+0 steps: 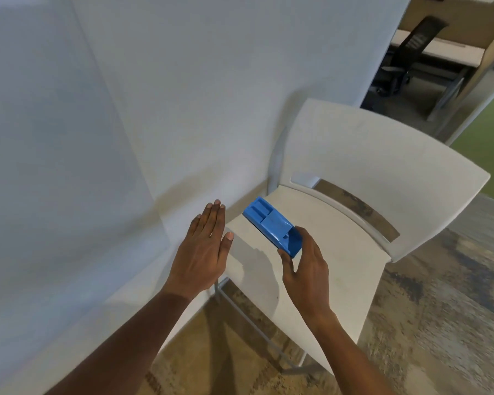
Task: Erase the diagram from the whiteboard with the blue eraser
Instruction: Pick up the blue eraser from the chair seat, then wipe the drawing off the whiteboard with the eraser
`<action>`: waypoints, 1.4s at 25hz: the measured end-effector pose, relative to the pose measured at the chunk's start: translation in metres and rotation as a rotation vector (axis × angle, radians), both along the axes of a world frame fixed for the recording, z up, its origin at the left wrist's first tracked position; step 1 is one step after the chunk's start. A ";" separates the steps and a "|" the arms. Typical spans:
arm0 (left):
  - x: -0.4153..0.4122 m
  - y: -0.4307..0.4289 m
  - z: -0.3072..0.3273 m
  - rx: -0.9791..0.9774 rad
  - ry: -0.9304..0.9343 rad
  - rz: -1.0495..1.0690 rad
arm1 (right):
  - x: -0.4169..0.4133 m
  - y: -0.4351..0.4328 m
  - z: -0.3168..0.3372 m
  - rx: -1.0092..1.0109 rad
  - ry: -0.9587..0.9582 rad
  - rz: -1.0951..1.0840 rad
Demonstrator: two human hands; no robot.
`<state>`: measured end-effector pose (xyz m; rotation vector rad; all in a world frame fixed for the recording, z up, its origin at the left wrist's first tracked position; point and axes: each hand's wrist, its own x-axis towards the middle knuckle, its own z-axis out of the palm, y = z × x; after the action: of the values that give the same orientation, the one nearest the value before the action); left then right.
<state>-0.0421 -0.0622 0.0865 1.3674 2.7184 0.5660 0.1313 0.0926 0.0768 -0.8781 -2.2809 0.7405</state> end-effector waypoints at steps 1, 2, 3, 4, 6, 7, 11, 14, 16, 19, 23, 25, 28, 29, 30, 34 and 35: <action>-0.002 -0.008 0.016 0.032 0.028 0.009 | -0.004 -0.006 0.017 0.018 0.038 0.010; -0.003 -0.014 0.030 0.055 0.046 0.013 | -0.007 -0.012 0.032 0.031 0.071 0.021; -0.003 -0.020 0.044 0.083 0.071 0.018 | -0.009 -0.017 0.047 0.039 0.104 0.029; -0.004 -0.027 0.062 0.113 0.097 0.028 | -0.012 -0.023 0.065 0.050 0.144 0.042; -0.003 -0.040 0.096 0.177 0.172 0.049 | -0.016 -0.037 0.100 0.083 0.221 0.058; -0.003 -0.050 0.115 0.214 0.219 0.056 | -0.018 -0.046 0.120 0.101 0.264 0.072; -0.005 -0.082 0.176 0.312 0.393 0.078 | -0.024 -0.074 0.189 0.158 0.396 0.122; -0.008 -0.114 0.221 0.369 0.500 0.111 | -0.030 -0.098 0.235 0.179 0.506 0.179; -0.011 -0.136 0.251 0.392 0.579 0.129 | -0.036 -0.115 0.262 0.225 0.573 0.209; -0.012 -0.178 0.299 0.412 0.679 0.181 | -0.047 -0.144 0.302 0.310 0.652 0.250; -0.007 -0.234 0.354 0.420 0.777 0.263 | -0.059 -0.178 0.347 0.366 0.758 0.315; -0.001 -0.264 0.378 0.413 0.833 0.308 | -0.064 -0.197 0.367 0.367 0.801 0.358; 0.010 -0.309 0.410 0.412 0.881 0.377 | -0.068 -0.229 0.397 0.353 0.858 0.426; 0.013 -0.324 0.419 0.413 0.895 0.400 | -0.070 -0.239 0.406 0.351 0.874 0.448; 0.016 -0.336 0.428 0.415 0.907 0.420 | -0.072 -0.247 0.413 0.354 0.886 0.466; 0.034 -0.395 0.459 0.428 0.977 0.518 | -0.080 -0.285 0.443 0.362 0.945 0.540; 0.039 -0.411 0.465 0.438 0.993 0.549 | -0.082 -0.297 0.450 0.356 0.964 0.568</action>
<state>-0.0027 -0.4737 0.5515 1.1341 4.0489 0.6549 0.0490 -0.2046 0.5270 0.3002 -1.6500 0.7262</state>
